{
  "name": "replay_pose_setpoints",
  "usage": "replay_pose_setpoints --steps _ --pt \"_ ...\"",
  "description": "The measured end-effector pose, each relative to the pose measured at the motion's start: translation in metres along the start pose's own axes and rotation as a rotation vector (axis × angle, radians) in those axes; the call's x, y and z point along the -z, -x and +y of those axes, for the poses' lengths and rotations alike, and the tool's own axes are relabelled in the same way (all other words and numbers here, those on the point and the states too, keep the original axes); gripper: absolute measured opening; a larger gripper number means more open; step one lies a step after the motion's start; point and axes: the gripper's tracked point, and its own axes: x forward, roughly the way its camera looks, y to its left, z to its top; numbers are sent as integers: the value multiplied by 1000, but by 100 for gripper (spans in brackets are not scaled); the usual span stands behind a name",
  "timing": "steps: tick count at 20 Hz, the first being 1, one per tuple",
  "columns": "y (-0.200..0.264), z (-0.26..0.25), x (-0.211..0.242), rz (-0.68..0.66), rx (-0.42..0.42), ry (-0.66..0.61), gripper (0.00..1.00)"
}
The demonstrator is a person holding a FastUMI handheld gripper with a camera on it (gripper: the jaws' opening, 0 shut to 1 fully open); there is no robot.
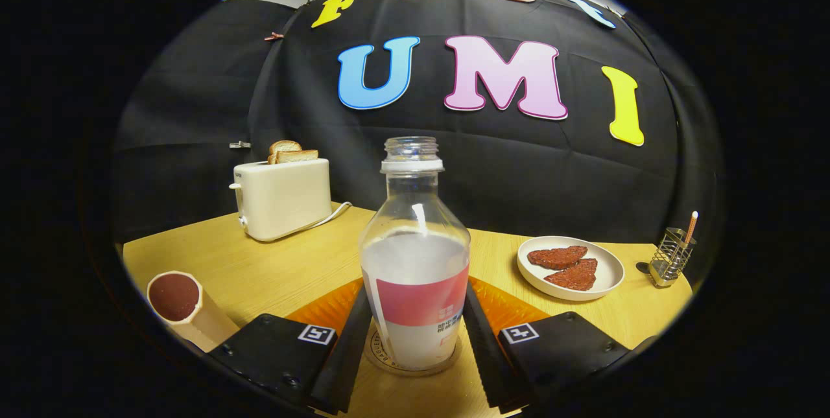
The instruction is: Take the bottle from table, then pour the juice into the cup, finally place the bottle on the coaster
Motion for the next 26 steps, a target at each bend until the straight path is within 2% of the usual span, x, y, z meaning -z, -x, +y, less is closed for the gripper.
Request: replay_pose_setpoints --steps 5,9,18,26 --pt "-2 0 5 15 4 -5 84" --pt "1 -2 9 37 10 -23 97" --pt "14 -16 10 62 52 -38 97" --pt "59 -10 0 69 44 -31 97"
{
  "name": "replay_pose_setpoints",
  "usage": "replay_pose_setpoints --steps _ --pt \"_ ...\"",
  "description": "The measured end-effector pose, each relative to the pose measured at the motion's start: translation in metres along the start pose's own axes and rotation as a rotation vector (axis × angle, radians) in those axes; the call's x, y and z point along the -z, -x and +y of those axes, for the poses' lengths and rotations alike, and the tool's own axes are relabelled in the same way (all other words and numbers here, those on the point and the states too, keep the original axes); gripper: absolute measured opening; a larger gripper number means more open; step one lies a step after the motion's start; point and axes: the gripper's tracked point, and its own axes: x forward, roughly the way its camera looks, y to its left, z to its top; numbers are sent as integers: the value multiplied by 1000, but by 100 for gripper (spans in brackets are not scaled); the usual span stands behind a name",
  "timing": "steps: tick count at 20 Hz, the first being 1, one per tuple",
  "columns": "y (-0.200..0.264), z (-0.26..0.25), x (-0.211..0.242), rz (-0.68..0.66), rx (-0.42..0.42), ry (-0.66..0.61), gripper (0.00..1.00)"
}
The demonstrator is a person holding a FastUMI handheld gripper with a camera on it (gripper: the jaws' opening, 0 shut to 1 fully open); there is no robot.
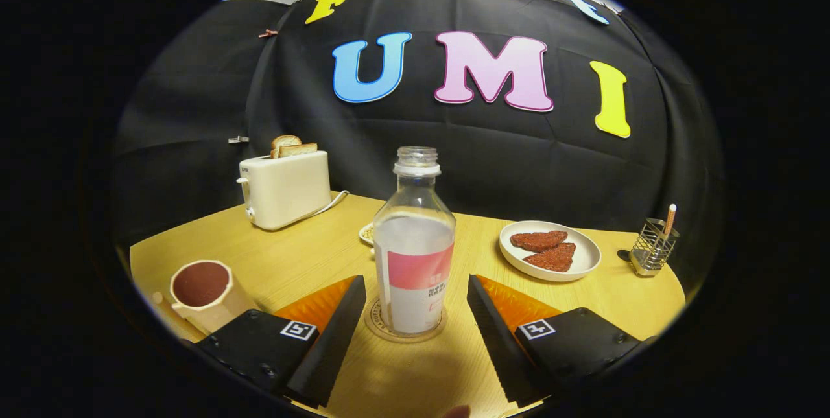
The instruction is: Take the bottle from table, then pour the juice into the cup, finally place the bottle on the coaster
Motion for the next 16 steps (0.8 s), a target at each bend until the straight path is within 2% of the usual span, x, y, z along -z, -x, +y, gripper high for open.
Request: replay_pose_setpoints --steps 8,13,16 --pt "61 5 -38 -5 41 35 96" --pt "96 1 -69 -13 104 40 98" --pt "117 4 -96 -54 116 49 98"
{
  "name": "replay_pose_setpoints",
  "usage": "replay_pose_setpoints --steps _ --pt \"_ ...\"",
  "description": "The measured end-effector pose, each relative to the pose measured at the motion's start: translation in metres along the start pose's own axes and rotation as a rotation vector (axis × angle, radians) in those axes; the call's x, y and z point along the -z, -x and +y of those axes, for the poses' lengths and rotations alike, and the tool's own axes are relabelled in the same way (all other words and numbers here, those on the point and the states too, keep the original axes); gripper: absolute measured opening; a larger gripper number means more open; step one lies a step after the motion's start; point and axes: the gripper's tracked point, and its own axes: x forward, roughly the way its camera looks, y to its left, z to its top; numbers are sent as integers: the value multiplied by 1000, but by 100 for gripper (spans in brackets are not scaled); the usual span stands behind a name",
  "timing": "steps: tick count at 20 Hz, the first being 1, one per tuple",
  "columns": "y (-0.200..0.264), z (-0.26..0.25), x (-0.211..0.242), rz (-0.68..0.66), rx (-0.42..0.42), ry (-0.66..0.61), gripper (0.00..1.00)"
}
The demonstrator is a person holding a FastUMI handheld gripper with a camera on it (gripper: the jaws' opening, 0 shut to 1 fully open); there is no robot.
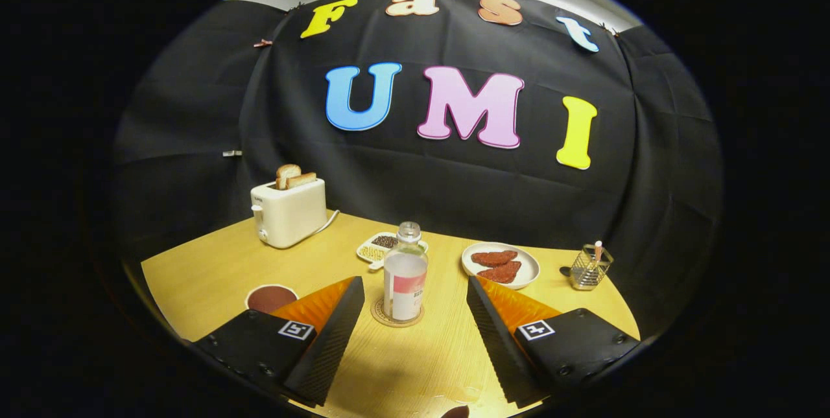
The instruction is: Take the bottle from table, then pour the juice into the cup, finally place the bottle on the coaster
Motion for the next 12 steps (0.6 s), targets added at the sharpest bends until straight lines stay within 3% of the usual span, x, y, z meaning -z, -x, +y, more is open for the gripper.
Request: replay_pose_setpoints --steps 12 --pt "74 3 -78 -133 62 90 97"
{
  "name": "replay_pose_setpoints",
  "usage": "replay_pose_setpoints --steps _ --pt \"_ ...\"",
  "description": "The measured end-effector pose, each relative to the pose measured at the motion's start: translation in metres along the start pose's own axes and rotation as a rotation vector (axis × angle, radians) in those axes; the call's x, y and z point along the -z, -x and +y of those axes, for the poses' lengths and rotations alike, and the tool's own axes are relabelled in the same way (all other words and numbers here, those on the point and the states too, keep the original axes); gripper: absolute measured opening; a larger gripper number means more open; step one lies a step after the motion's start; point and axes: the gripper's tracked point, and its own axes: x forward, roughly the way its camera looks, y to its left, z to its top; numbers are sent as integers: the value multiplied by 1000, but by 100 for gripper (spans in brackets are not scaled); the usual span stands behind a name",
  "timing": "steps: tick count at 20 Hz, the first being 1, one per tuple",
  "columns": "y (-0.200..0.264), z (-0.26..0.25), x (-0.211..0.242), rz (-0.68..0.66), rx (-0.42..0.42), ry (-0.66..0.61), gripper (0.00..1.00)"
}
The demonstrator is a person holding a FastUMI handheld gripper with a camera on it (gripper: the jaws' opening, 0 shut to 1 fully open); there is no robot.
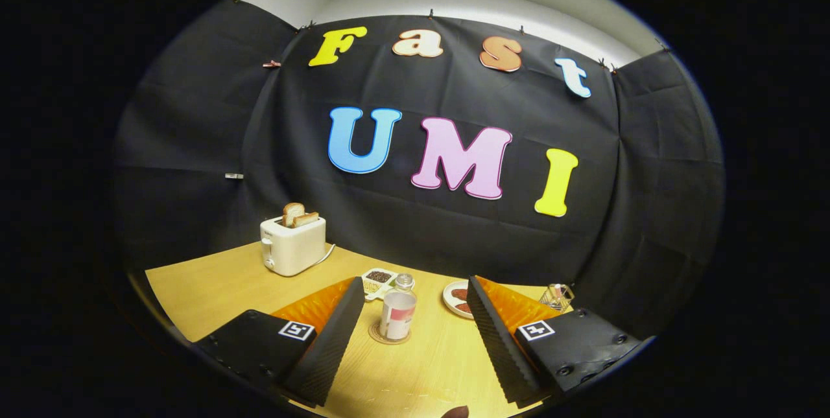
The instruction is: Take the bottle from table, then pour the juice into the cup, finally place the bottle on the coaster
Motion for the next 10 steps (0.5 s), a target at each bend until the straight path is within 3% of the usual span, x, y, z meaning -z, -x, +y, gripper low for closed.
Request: replay_pose_setpoints --steps 10 --pt "28 11 -4 -15 15 35 98"
